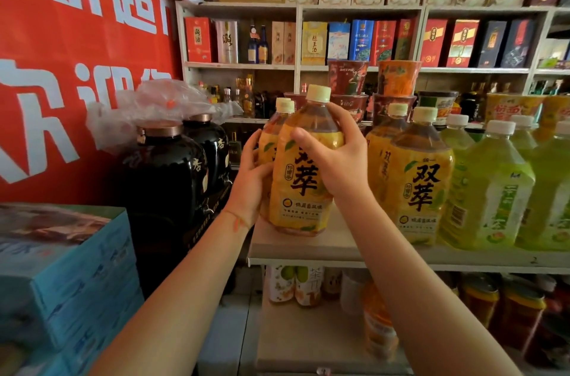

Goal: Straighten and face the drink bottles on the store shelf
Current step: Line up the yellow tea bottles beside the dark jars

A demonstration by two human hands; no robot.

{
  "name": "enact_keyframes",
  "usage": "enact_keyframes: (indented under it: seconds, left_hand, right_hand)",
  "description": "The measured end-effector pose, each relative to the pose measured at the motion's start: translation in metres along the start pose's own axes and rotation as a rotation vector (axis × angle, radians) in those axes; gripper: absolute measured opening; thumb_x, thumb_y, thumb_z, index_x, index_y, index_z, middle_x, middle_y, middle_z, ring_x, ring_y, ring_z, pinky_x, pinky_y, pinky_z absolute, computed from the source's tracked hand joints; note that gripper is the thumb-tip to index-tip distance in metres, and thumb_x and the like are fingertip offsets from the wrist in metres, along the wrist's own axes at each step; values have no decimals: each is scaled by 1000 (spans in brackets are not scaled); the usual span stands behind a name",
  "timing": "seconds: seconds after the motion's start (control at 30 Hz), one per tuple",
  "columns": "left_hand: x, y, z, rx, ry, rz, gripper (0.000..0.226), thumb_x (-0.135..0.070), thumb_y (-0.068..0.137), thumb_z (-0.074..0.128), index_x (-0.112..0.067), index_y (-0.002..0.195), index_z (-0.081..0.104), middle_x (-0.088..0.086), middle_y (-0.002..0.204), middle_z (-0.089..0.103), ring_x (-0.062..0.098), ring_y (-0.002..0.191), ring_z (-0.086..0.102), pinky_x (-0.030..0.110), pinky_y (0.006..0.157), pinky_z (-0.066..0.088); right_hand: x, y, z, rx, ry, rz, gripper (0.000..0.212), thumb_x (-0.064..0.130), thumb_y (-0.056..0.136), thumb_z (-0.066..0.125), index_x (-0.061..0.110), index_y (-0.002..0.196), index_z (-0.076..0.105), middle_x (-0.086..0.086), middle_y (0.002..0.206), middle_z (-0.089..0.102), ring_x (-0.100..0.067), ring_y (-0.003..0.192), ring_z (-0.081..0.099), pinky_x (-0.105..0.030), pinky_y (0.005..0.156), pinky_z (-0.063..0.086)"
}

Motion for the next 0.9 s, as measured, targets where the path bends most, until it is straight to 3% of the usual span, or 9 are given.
enact_keyframes:
  seconds: [0.07, 0.2, 0.33, 0.47, 0.53, 0.6, 0.73, 0.83, 0.9]
  left_hand:
    - [-3, -1, 3, -17, -6, -5, 56, -9, 99, 54, -30, 149, 42, 12, 135, 63, 34, 118, 66, 61, 100, 51]
    - [-14, -7, 13, 40, 9, -9, 43, -37, 103, 46, -26, 144, 51, 19, 135, 62, 42, 124, 60, 65, 105, 44]
    - [-17, -19, 17, 68, -55, -25, 52, -44, 109, 28, -30, 112, 78, 10, 115, 74, 27, 108, 71, 40, 90, 59]
    - [-40, -29, 17, 0, 139, 246, 37, -44, 104, 41, -31, 134, 58, 3, 134, 65, 21, 125, 61, 38, 102, 52]
    - [-46, -29, 16, -52, 355, 377, 49, -52, 96, 47, -28, 139, 54, -3, 138, 59, 13, 130, 55, 35, 109, 46]
    - [-48, -28, 15, -86, 435, 436, 56, -57, 92, 53, -26, 139, 54, -4, 137, 59, 14, 129, 55, 39, 110, 45]
    - [-51, -26, 10, -125, 491, 460, 39, -58, 88, 57, -43, 125, 58, -16, 123, 65, 4, 117, 61, 31, 102, 51]
    - [-65, -37, 12, -244, 705, 611, 48, -53, 91, 56, -26, 130, 60, -10, 124, 62, 4, 116, 57, 29, 102, 48]
    - [-78, -48, 23, -321, 888, 813, 54, -45, 92, 59, -12, 135, 57, 2, 126, 59, 6, 116, 52, 23, 101, 44]
  right_hand:
    - [-5, -1, 3, 1, 14, -18, 64, 50, 67, 81, 33, 123, 55, 16, 112, 65, 6, 105, 61, -9, 83, 49]
    - [-24, -5, 15, 37, 16, -13, 67, 50, 69, 86, 34, 127, 56, 17, 117, 63, 3, 111, 60, -17, 91, 51]
    - [-34, -7, 33, 69, -24, -27, 61, 59, 76, 76, 33, 129, 59, 18, 122, 60, -2, 120, 54, -32, 101, 49]
    - [-35, -5, 32, -29, -124, -31, 54, 64, 84, 56, 31, 127, 64, 12, 115, 47, -7, 119, 40, -29, 104, 40]
    - [-36, -9, 30, -77, -62, -18, 44, 53, 92, 48, 29, 124, 66, 9, 116, 48, -9, 119, 41, -30, 105, 39]
    - [-37, -11, 29, -109, -24, -10, 43, 46, 97, 38, 28, 123, 67, 6, 117, 49, -10, 120, 41, -28, 104, 37]
    - [-36, -11, 29, -85, -31, -21, 40, 38, 104, 33, 29, 123, 67, 4, 119, 48, -9, 120, 40, -24, 104, 34]
    - [-48, -3, 17, -97, -33, 40, 35, 34, 107, 36, 29, 125, 65, 10, 122, 46, 2, 116, 42, -16, 102, 32]
    - [-71, 8, 4, -143, -84, 182, 35, 29, 105, 44, 25, 139, 53, 5, 135, 46, -1, 122, 43, -21, 104, 35]
Point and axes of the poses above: each hand's wrist, its own y-axis towards the middle knuckle, its own z-axis out of the palm, x = y × z, the point moved 8 cm from there along y, towards the middle knuckle
